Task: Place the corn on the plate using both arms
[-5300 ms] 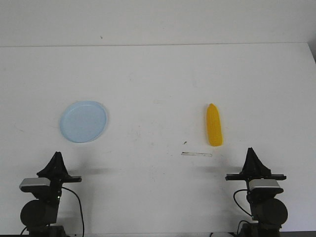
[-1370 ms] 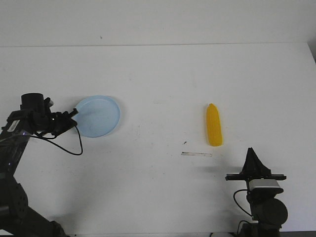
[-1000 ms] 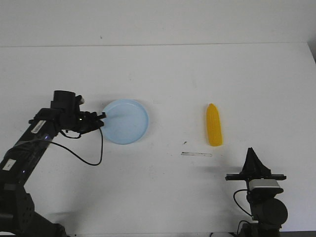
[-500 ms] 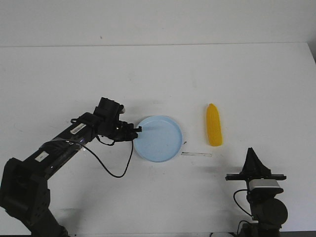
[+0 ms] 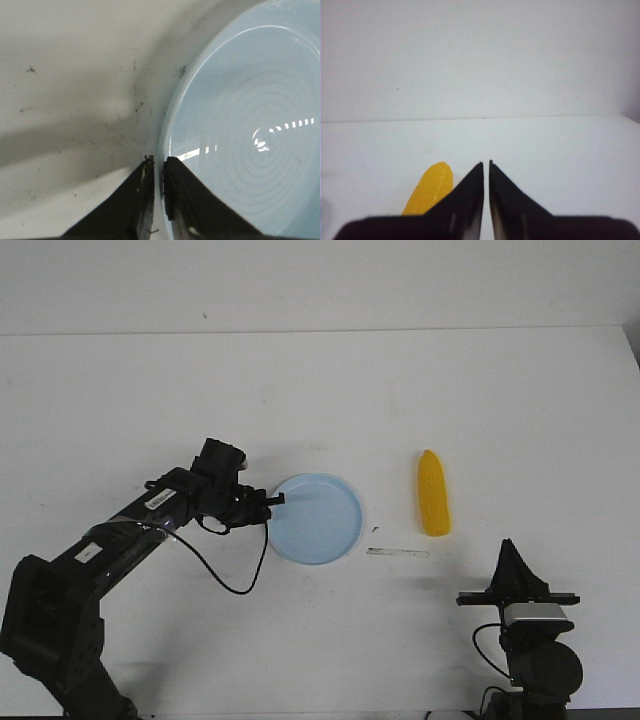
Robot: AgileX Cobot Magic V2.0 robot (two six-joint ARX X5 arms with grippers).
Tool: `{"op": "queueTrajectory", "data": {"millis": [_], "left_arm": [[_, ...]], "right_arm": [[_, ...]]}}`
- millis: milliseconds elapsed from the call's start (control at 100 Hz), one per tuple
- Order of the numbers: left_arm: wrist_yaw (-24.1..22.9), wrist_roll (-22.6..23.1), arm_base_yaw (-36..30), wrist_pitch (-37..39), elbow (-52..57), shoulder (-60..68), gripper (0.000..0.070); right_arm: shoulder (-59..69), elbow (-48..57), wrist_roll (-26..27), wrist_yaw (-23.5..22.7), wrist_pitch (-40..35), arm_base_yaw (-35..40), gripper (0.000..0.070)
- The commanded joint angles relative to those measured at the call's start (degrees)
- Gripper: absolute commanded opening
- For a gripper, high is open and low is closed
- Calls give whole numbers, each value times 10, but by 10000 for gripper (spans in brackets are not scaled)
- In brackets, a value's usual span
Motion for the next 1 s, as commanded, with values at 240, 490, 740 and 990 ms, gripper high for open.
{"op": "queueTrajectory", "data": {"millis": [240, 490, 740, 990], "left_arm": [[-2, 11, -1, 11, 9, -27, 297], [-80, 56, 12, 60, 9, -126, 177], [-133, 94, 40, 154, -13, -224, 0], [-134, 255, 85, 327, -121, -311, 0]], "right_arm": [[0, -1, -1, 0, 6, 0, 17], [0, -1, -1, 0, 6, 0, 17], [0, -1, -1, 0, 6, 0, 17], [0, -1, -1, 0, 6, 0, 17]]}}
